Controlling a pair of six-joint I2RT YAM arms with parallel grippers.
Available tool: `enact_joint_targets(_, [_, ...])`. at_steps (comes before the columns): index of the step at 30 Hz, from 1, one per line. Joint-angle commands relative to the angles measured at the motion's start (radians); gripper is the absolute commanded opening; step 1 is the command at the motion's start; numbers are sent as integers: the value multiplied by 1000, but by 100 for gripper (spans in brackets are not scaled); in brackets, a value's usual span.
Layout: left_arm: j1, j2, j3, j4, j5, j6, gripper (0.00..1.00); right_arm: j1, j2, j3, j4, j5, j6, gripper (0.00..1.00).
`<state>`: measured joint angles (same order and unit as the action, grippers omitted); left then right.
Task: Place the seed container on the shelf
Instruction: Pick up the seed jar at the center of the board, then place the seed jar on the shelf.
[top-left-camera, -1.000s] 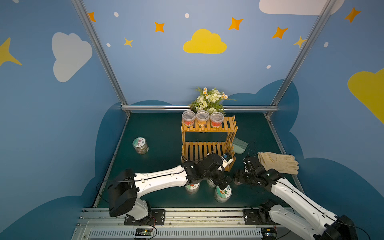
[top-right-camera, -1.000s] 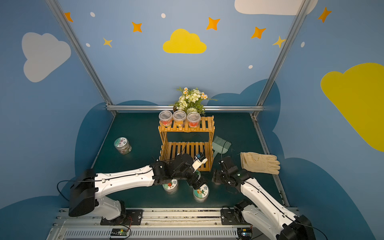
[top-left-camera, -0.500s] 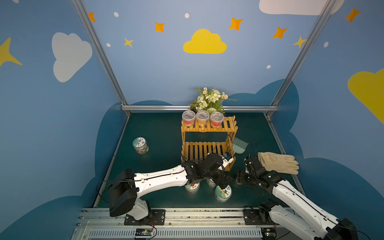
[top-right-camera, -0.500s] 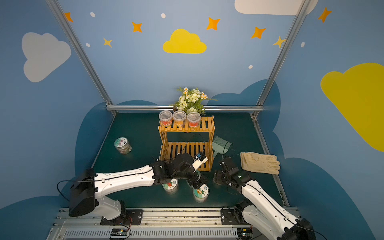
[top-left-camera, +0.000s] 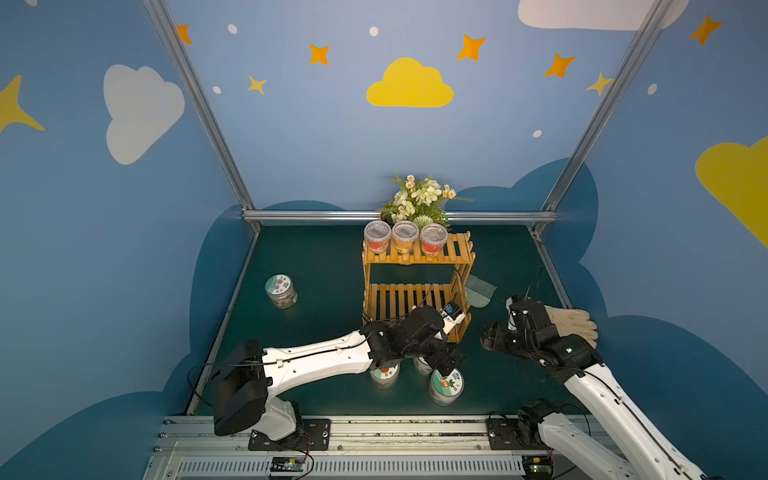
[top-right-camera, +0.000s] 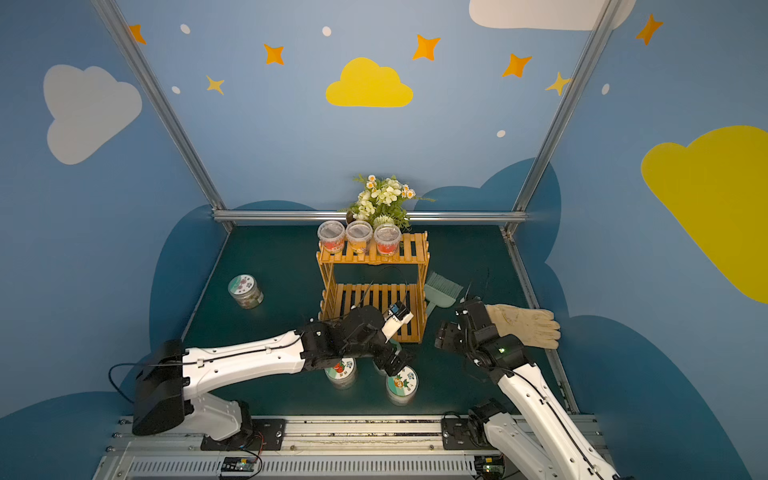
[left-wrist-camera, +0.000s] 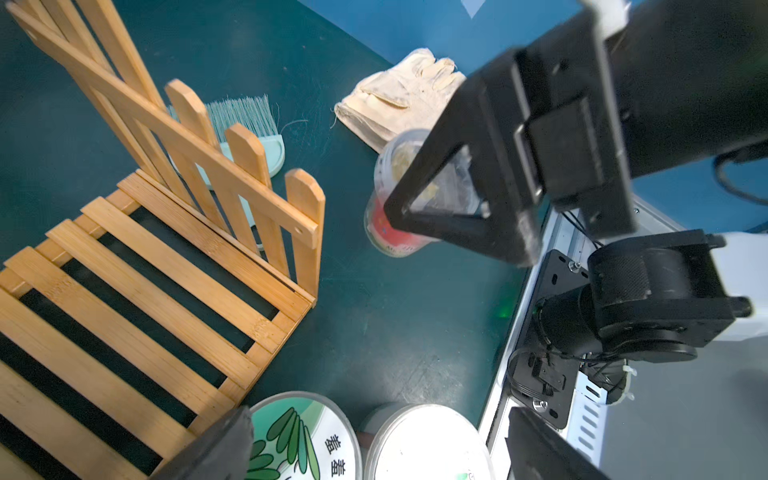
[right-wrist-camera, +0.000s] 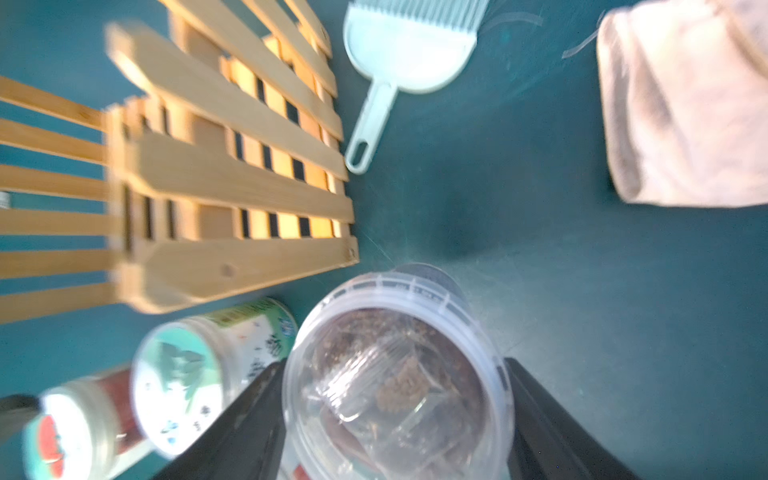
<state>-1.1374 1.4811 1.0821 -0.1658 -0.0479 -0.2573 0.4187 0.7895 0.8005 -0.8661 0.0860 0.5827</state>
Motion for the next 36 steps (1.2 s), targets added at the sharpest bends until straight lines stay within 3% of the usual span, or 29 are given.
enact_joint_targets(1, [-2,-45,-30,38,-63,-12,100,-34,-5,125,-113,-47,-55,77])
enact_joint_targets(8, [4,-69,-50,56,-94,-30,100,-57,80,390,-232,-174,-138,77])
enact_joint_targets(15, [32,-83,-18,88,-2,-54,100,-57,163,582,-274,-244,-181,76])
enact_joint_targets(36, [177,-165,-9,233,71,-111,100,-58,486,948,-192,-346,-259,76])
